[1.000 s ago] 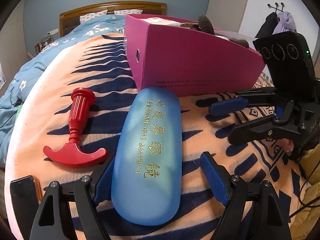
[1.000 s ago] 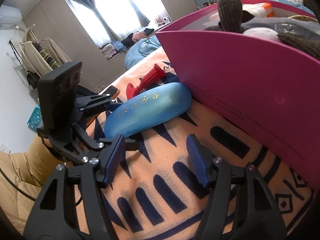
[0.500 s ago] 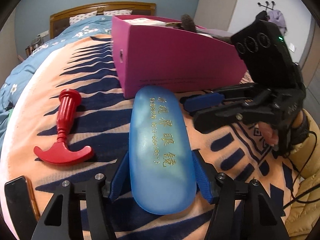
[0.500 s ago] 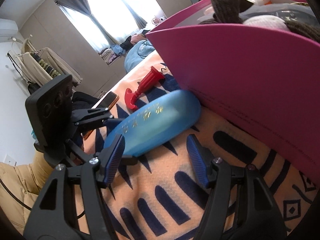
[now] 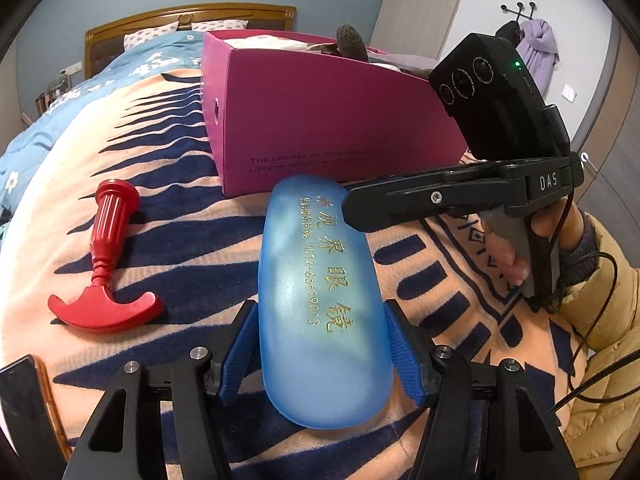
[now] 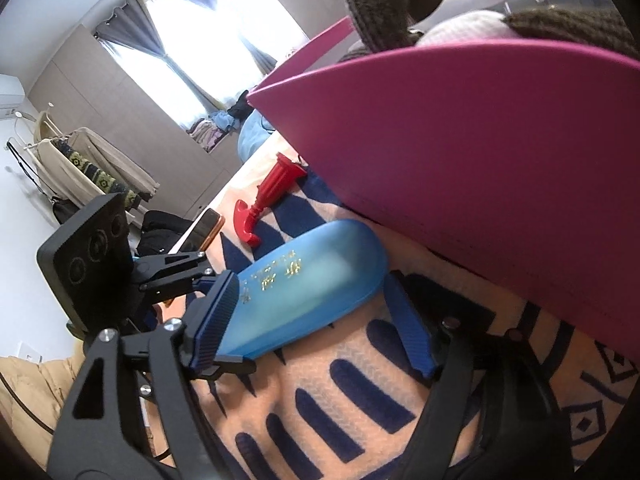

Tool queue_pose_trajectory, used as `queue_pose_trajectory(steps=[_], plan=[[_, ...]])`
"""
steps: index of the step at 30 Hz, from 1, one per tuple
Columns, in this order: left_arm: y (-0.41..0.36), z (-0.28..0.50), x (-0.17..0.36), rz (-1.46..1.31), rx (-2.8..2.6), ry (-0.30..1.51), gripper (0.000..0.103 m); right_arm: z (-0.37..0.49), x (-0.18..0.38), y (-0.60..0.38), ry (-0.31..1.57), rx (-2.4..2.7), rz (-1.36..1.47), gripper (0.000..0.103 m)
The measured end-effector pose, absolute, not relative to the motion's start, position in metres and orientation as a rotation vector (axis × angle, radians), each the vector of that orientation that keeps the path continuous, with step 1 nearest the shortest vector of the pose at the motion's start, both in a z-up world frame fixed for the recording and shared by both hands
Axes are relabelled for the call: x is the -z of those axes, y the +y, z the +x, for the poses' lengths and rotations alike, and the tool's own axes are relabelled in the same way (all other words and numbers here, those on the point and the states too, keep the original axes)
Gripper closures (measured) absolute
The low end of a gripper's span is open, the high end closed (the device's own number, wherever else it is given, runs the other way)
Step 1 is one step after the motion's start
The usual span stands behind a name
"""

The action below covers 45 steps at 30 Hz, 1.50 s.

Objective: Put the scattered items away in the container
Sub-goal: 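Move the left tool toward the blue glasses case, then close the left tool on the blue glasses case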

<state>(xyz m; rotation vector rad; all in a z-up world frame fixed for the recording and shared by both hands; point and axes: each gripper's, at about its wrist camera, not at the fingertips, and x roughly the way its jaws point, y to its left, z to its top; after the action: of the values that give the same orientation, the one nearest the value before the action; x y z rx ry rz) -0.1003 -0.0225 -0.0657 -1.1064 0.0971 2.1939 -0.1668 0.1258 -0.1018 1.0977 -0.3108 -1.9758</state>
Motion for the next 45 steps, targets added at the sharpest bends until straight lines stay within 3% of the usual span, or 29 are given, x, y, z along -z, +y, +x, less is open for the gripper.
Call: queue_pose_trajectory(steps=[11, 24, 26, 28, 30, 45], plan=[[-0.019, -0.091, 0.066, -1.083, -2.151, 0.108, 0.040, -0.163, 0.109, 0.139, -0.435, 1.907, 1.114, 0.023], [-0.003, -0.081, 0.068, -1.072, -2.104, 0.159, 0.040, -0.160, 0.110, 0.141, -0.444, 1.926, 1.112, 0.023], [-0.003, -0.081, 0.068, -1.072, -2.104, 0.157, 0.040, -0.160, 0.111, 0.142, -0.448, 1.930, 1.118, 0.031], [-0.003, -0.081, 0.068, -1.073, -2.106, 0.154, 0.040, -0.162, 0.115, 0.145, -0.459, 1.926, 1.133, 0.048], [-0.002, -0.081, 0.068, -1.073, -2.108, 0.159, 0.040, -0.161, 0.118, 0.147, -0.503, 1.872, 1.134, 0.053], [0.001, -0.059, 0.059, -1.069, -2.165, 0.231, 0.039, -0.140, 0.111, 0.154, -0.475, 1.844, 1.107, 0.059]])
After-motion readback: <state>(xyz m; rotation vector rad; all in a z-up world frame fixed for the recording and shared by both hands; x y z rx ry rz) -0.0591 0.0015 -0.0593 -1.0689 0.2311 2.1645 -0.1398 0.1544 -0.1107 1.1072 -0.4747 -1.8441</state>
